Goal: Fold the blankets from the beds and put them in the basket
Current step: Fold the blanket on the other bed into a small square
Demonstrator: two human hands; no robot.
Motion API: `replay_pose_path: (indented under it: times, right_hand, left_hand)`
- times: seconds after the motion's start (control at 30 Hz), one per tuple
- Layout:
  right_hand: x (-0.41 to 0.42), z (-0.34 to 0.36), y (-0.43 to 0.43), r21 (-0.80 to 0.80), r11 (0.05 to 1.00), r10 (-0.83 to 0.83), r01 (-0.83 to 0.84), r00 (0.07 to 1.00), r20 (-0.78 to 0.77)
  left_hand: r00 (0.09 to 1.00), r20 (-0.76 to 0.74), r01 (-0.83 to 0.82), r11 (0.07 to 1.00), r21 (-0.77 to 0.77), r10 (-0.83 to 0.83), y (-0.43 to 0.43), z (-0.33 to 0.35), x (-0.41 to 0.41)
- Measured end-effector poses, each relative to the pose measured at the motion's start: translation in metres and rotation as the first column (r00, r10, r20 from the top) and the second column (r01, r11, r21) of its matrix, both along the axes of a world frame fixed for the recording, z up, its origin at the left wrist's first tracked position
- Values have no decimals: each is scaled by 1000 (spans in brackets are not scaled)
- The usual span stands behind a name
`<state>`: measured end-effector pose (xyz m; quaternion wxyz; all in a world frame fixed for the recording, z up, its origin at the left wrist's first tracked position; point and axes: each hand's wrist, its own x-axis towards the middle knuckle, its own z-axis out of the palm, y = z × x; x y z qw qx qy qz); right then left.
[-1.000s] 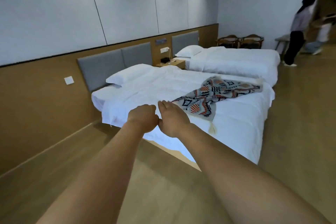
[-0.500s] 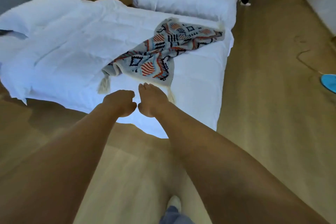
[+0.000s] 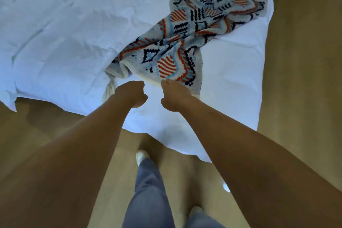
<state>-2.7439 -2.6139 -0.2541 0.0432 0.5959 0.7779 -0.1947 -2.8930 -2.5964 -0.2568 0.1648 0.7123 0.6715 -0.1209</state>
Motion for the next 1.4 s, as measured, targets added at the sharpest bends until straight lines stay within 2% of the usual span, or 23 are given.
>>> replay_pose_path:
  times: [0.1, 0.2, 0.3, 0.43, 0.53, 0.6, 0.67, 0.77, 0.87, 0.97, 1.0, 1.1, 1.13, 1.17, 1.27, 1.4]
  right_hand:
    - [-32, -24, 58, -39, 999, -34, 33, 999, -15]
    - [-60, -45, 105, -118, 992, -55, 54, 998, -4]
    - [-83, -71, 139, -183, 981, -64, 63, 998, 0]
    - [-103, -101, 171, -271, 961, -54, 53, 999, 4]
    - [-115, -113, 201, -217, 975, -61, 43, 995, -76]
    - [-123, -118, 225, -117, 993, -15, 0, 991, -130]
    - [-129, -122, 249, -64, 995, 76, -83, 991, -107]
    - [-132, -133, 280, -115, 972, 204, -206, 978, -33]
    - [-132, -141, 303, -163, 951, 270, -262, 962, 30]
    - [-133, -150, 313, -331, 913, 279, -236, 956, 87]
    - [-133, -155, 313, -390, 892, 295, -230, 948, 117]
    - [-128, -169, 308, -466, 874, 236, -136, 958, 164]
    - [-128, -172, 306, -456, 882, 214, -119, 963, 162]
    - [-128, -175, 304, -434, 893, 202, -117, 967, 154]
    - [-126, -174, 302, -348, 935, 91, -68, 994, 51]
    - [-129, -166, 301, -265, 963, 20, -59, 989, -148]
  left_hand:
    - [999, 29, -14, 1000, -3, 14, 62, -22, -31]
    - [998, 28, -63, 997, -37, 64, 107, -46, -67]
    - [989, 22, -147, 989, -7, 147, 142, -71, -98]
    - [979, -42, -199, 980, -13, 199, 171, -102, -123]
    - [966, -63, -256, 965, -58, 252, 196, -119, -135]
    - [941, -18, -338, 938, -79, 337, 217, -126, -138]
    - [917, 69, -386, 918, -95, 393, 239, -135, -136]
    - [827, 194, -504, 848, -162, 528, 266, -145, -133]
    - [678, 232, -649, 716, -258, 698, 286, -159, -138]
    - [492, 326, -618, 588, -521, 807, 291, -169, -136]
    - [498, 332, -579, 593, -559, 801, 290, -171, -132]
    - [801, 249, -384, 787, -484, 544, 285, -178, -120]
    - [799, 258, -371, 783, -498, 543, 285, -179, -115]
    - [763, 297, -367, 763, -532, 574, 285, -180, -112]
    - [580, 363, -411, 646, -643, 729, 287, -176, -104]
    - [413, 425, -444, 586, -678, 805, 292, -166, -108]
